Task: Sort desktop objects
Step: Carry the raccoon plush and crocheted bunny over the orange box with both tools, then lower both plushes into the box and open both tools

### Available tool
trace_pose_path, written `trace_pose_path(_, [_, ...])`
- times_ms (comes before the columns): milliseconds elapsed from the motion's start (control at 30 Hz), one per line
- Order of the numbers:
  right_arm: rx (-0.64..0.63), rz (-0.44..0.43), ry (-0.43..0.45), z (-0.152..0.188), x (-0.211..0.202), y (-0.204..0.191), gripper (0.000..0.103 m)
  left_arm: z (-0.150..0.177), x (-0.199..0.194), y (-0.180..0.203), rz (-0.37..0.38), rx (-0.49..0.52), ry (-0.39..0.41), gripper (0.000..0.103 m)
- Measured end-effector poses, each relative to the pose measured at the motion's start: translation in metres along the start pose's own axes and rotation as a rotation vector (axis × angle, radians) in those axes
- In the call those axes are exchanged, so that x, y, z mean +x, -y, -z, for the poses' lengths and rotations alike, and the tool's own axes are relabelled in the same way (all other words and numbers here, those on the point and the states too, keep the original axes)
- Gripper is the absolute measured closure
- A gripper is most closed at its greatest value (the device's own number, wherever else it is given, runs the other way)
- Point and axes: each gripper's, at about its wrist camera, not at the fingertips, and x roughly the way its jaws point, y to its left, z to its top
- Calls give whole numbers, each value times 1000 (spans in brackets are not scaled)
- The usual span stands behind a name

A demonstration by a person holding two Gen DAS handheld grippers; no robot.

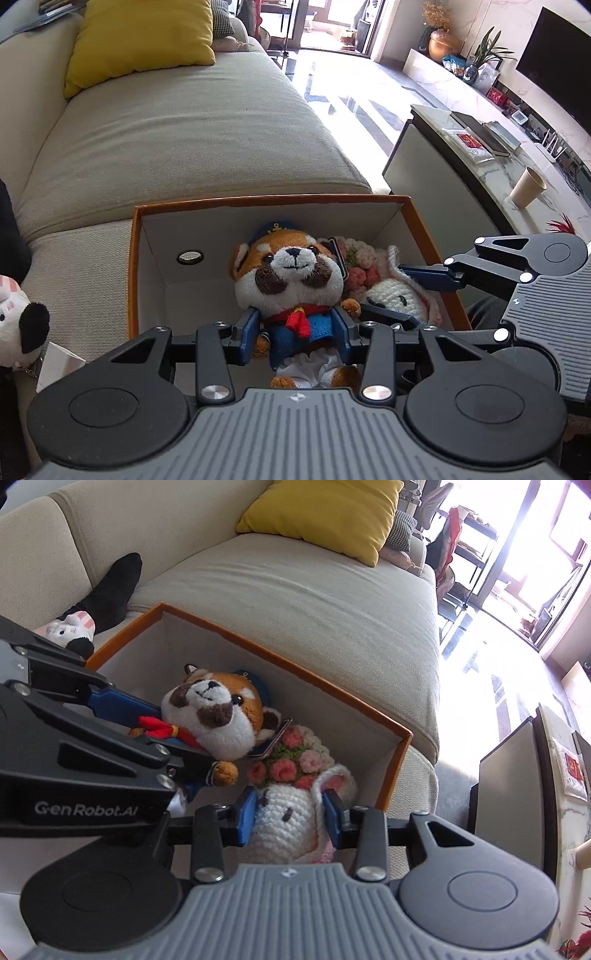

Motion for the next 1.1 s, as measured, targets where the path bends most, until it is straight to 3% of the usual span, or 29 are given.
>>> trace_pose_path(367, [-109,-37,-40,6,10,1,56,-3,33,-4,-30,-35,-141,56])
trace_pose_path(667, [-163,-142,-64,8,-6,11,52,2,35,-11,-45,-54,-169,56])
trace_pose_path(867, [-121,-190,-138,6,-1,11,58,10,30,-14,-32,-55,-152,56])
trace_pose_path(1033, [-41,-180,-163,11,3,2,65,7,36,-14,-5,-47,-151,73])
trace_pose_path(1100, [-36,-129,-143,11,8,-6,66,7,40,-16,23,-51,-154,75])
